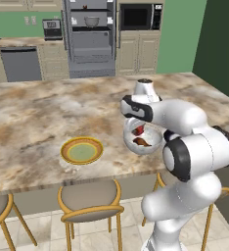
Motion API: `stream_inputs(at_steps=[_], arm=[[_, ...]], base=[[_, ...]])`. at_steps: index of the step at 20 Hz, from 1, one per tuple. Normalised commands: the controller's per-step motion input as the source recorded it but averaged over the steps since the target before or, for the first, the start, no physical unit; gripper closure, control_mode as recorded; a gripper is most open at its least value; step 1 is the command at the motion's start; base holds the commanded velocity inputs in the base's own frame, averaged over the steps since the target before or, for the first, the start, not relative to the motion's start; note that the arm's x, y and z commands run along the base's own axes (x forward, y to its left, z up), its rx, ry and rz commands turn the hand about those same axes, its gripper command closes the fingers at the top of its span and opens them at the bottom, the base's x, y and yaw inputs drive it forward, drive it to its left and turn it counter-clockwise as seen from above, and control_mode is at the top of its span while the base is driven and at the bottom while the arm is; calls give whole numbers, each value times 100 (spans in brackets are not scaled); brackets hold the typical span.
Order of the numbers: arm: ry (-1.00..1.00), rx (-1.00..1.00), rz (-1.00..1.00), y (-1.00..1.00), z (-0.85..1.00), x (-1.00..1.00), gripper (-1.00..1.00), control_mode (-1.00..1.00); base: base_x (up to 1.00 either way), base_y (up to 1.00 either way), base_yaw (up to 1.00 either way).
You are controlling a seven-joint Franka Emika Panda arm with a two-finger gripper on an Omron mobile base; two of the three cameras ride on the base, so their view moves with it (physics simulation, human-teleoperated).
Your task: Pick the chicken drumstick and bell pepper from their plates and place them in the bowl. Then put the bowl in the fridge.
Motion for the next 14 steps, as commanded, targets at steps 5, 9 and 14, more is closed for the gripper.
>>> stream_inputs(at_steps=[5,9,14], arm=[[3,0,0,-56,-4,17,100,-100],[4,0,-1,-31,-22,7,100,-100],[8,2,-3,-15,-25,1,100,-100]], base=[[0,0,0],[0,0,0],[0,0,0]])
